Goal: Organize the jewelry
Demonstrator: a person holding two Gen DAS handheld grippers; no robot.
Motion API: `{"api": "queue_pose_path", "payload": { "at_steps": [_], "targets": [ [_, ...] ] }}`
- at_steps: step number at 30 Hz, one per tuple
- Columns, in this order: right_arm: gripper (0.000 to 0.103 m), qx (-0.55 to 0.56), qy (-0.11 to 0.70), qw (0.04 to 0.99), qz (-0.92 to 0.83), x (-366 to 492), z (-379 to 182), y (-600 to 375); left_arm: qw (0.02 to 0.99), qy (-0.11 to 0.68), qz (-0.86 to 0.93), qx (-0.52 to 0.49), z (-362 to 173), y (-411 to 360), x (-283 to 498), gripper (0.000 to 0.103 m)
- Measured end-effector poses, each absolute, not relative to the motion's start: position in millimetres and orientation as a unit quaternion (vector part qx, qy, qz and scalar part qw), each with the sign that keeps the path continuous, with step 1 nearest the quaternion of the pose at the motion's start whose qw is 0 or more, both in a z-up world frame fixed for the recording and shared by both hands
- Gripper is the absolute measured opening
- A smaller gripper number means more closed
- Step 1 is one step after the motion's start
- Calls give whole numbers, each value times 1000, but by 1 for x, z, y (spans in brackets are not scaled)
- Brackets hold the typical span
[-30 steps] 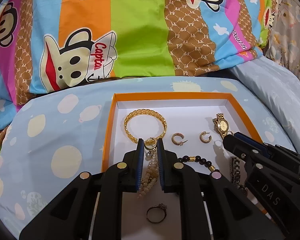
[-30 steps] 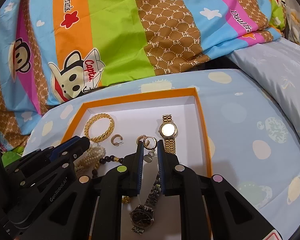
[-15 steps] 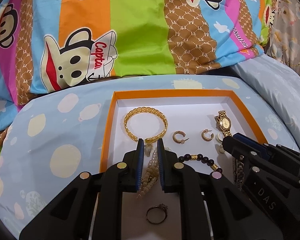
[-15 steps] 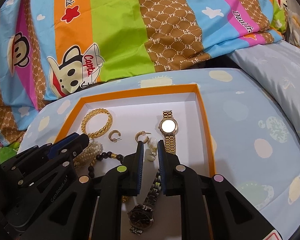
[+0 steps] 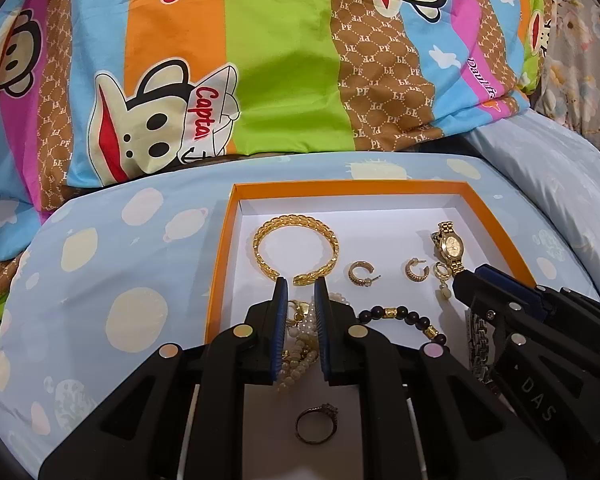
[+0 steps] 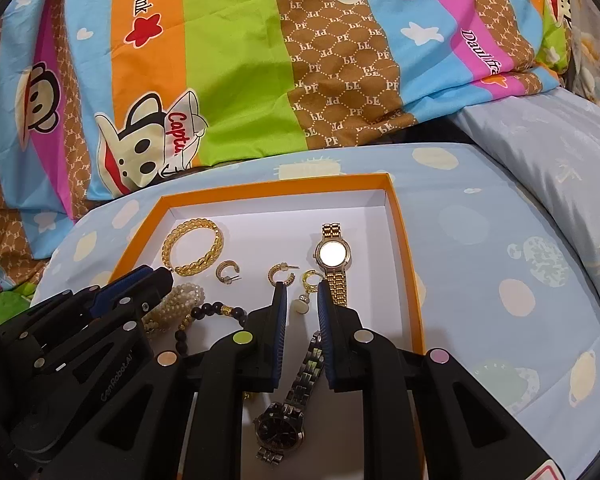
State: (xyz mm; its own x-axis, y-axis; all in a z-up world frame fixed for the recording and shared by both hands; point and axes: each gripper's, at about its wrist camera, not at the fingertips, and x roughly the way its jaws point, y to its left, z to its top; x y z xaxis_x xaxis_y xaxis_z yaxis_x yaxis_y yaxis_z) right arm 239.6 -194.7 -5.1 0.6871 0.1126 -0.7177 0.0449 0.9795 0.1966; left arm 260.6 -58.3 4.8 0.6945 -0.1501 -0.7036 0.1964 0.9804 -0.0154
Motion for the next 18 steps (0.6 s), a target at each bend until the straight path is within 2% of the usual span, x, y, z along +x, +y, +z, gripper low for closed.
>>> {"api": "queue_pose_path", "payload": {
  "at_steps": [1, 3, 5, 13, 18],
  "targets": [
    [16, 100, 395, 913, 18, 238, -4, -194, 921, 378, -91, 31, 5, -58, 260, 14],
    [16, 100, 392, 915, 17, 234, -2, -194, 924, 372, -82, 32, 7, -57, 256, 28],
    [16, 97, 386, 917, 15, 228, 1, -192, 927, 364, -79, 28, 10, -55, 252, 33],
    [32, 79, 357, 931, 5, 186, 16, -183, 932, 354, -75, 30, 13, -56, 221, 33],
    [37, 75, 345, 936, -3, 158, 19, -184, 931, 356, -72, 30, 11, -56, 199, 36]
  ]
}}
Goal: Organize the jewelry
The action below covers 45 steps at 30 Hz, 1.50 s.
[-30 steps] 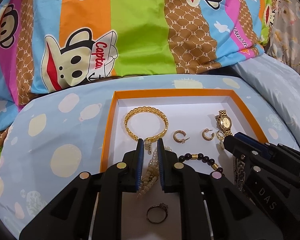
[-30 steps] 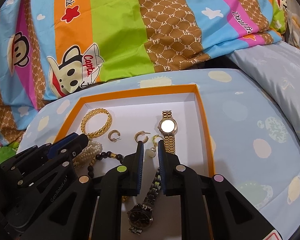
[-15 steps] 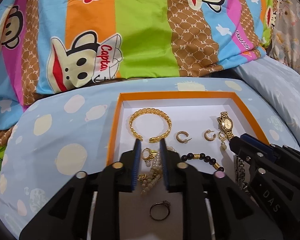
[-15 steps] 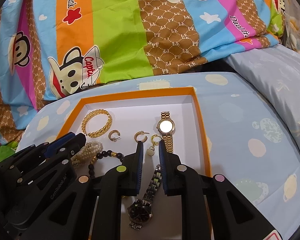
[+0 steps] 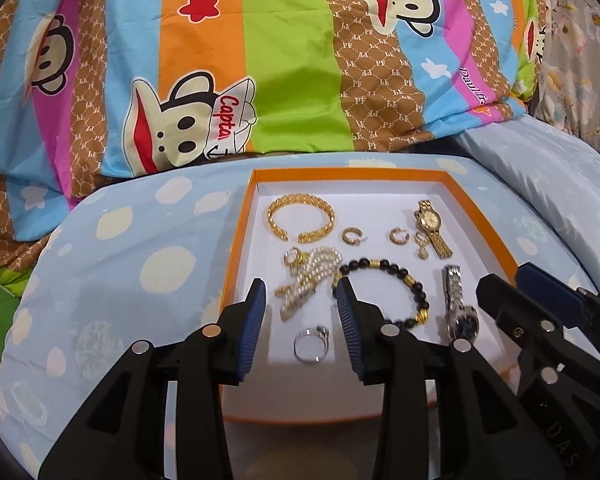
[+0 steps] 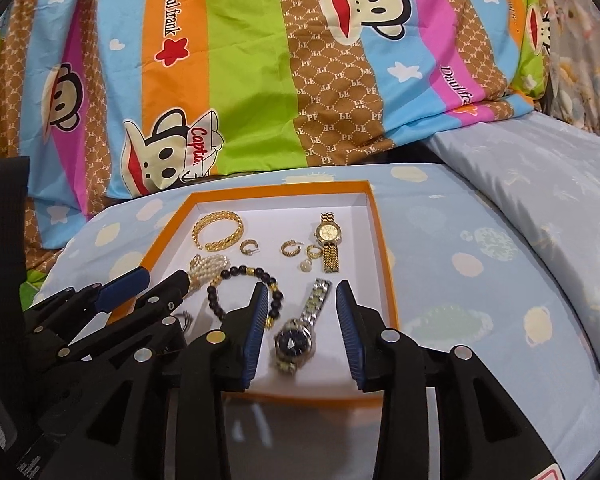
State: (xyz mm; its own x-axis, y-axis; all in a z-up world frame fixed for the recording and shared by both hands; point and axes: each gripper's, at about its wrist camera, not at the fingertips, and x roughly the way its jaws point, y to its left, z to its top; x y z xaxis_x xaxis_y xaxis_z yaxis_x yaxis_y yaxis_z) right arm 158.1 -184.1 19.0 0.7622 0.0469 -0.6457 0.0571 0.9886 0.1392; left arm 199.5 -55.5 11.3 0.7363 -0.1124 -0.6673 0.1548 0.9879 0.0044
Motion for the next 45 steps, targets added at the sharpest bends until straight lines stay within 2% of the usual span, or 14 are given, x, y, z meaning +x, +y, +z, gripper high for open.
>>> {"api": "queue_pose_path", "payload": {
  "at_steps": [6, 20, 45],
  "targets": [
    [40, 65, 348, 935, -12, 137, 13, -185, 932, 355, -65, 26, 11, -52, 178, 43],
    [41, 69, 354, 933, -15, 106, 10, -181, 938, 340, -55, 36, 15, -52, 136, 44],
    [48, 58, 388, 919, -40, 99, 1, -177, 926, 375, -19, 42, 5, -50, 128, 45]
  ]
}}
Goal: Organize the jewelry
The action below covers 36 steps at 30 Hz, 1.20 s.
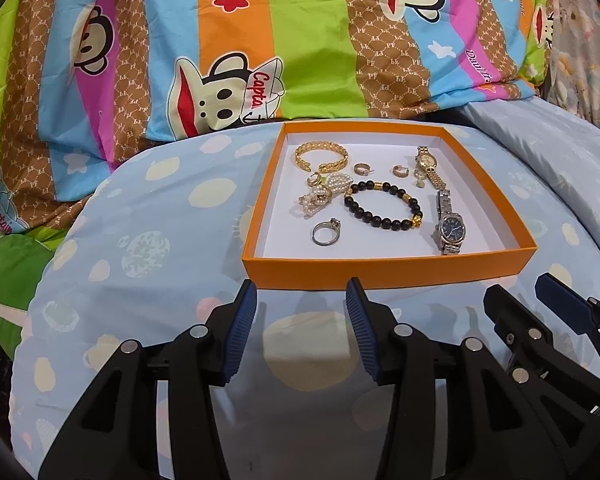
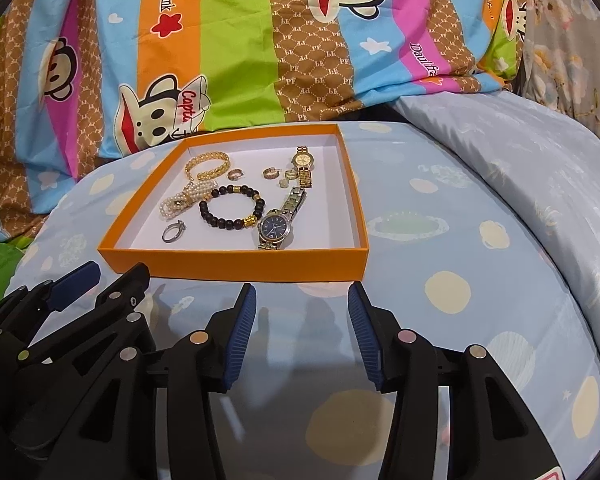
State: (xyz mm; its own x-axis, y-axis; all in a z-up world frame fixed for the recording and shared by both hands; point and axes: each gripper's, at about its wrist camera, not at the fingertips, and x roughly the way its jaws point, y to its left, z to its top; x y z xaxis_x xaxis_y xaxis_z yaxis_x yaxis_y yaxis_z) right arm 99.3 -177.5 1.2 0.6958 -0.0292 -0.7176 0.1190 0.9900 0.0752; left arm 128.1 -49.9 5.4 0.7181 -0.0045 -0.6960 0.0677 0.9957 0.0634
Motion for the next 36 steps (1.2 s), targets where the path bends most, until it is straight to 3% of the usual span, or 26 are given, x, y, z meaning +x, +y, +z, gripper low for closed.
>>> {"api": "queue_pose_path", "payload": {
  "at_steps": [36],
  "targets": [
    [48, 54, 387, 919, -47, 99, 2, -178, 925, 378, -14, 45, 5, -51, 129, 49]
  ]
}}
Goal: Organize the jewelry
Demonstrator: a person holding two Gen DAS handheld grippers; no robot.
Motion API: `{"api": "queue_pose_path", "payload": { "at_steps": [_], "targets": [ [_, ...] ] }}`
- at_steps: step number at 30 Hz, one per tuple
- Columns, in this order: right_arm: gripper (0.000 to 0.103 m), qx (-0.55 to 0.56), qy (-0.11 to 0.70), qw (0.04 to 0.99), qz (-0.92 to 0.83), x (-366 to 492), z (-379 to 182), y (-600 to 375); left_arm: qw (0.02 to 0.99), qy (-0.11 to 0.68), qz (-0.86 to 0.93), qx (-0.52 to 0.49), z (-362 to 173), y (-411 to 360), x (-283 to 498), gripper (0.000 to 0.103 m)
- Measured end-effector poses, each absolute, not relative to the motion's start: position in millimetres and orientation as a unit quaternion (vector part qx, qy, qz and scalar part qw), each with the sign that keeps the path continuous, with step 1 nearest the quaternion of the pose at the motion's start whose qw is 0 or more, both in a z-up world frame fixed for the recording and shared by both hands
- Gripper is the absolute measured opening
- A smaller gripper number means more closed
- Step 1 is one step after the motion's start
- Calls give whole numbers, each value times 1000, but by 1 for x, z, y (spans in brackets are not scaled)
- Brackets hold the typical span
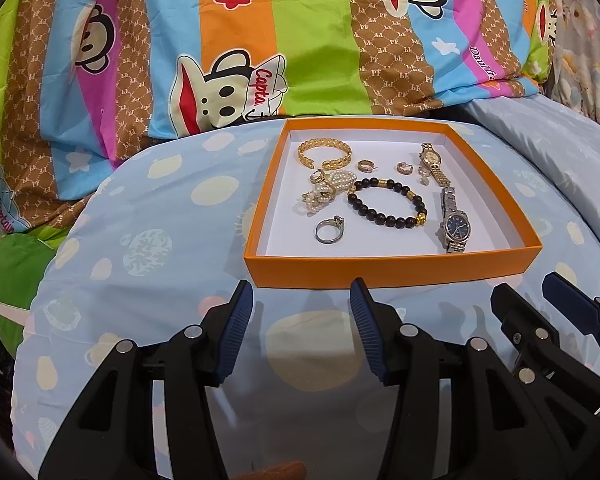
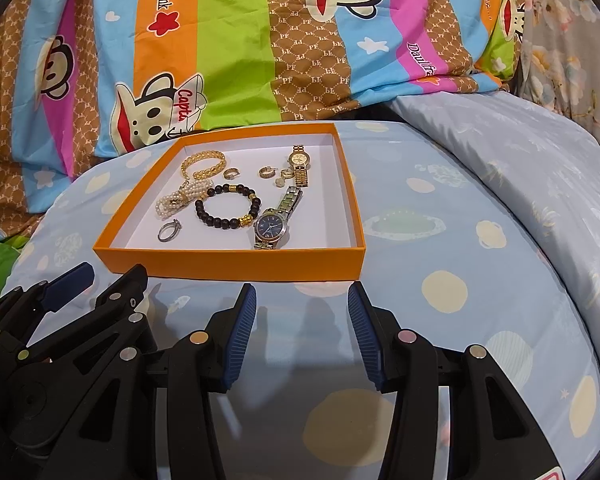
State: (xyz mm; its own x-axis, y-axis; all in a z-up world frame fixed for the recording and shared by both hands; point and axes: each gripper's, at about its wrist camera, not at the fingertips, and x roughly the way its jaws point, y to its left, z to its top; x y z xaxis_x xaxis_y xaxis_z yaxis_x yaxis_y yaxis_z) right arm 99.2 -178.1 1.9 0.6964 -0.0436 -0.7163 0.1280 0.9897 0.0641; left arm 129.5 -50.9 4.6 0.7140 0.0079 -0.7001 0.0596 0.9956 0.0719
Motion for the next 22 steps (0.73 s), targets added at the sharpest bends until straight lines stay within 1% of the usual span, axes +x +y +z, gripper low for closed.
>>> {"api": "queue_pose_path", "payload": {
  "at_steps": [22],
  "targets": [
    [48, 54, 385, 920, -46, 99, 4, -177, 925, 378, -10, 46, 5, -52, 130, 49]
  ]
}}
